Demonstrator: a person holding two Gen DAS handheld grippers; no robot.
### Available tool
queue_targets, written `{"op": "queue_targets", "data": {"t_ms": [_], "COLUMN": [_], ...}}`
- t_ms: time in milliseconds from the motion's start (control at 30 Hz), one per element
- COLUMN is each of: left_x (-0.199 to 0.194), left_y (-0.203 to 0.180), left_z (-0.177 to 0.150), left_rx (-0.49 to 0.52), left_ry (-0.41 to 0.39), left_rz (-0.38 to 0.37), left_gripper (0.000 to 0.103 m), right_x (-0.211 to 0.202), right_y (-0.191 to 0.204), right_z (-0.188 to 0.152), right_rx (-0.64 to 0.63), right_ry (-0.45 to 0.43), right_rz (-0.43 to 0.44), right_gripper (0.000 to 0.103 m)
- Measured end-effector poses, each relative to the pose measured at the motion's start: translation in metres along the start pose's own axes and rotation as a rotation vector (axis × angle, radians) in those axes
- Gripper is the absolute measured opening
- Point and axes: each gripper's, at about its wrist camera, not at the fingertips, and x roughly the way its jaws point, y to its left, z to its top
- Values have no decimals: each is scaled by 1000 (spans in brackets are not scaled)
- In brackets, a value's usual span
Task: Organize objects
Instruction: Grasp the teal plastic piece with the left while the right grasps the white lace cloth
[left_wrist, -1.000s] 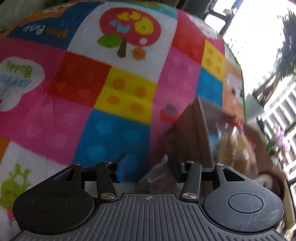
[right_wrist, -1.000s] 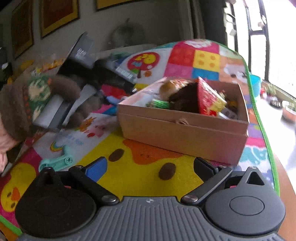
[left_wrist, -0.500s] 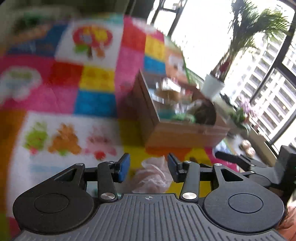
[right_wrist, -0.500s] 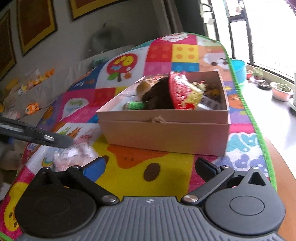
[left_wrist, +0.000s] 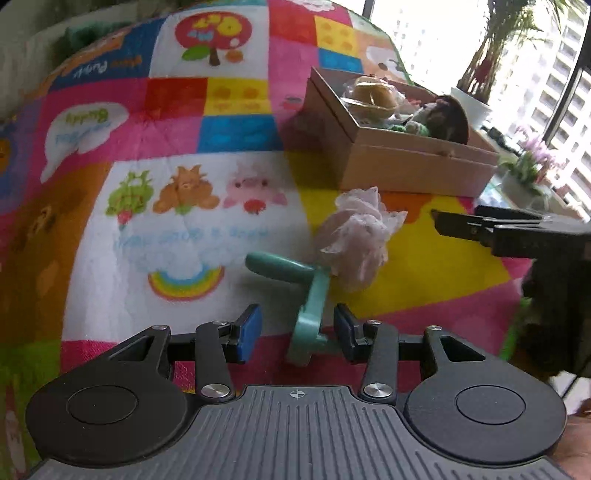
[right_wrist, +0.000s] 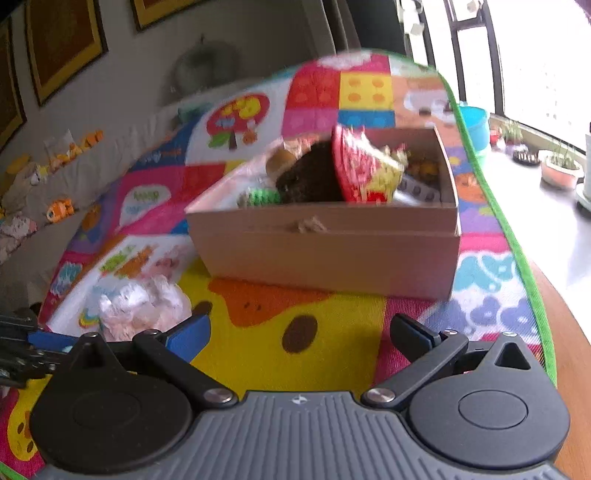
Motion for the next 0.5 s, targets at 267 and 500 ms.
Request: {"op": "queue_targets", "data": {"t_ms": [267, 500], "left_x": [-1, -10], "left_y": [-9, 2], "left_z": [-11, -21], "left_rx": [-24, -130], "left_ry": [-58, -101], "left_rz": [43, 23], "left_gripper": [52, 22], "right_x": [7, 0], "right_y": [10, 27], "right_z": [-1, -1], "right_rx": [-63, -164], "right_ry": [44, 66], "right_rz": [-47, 61], "right_gripper": [103, 103]}}
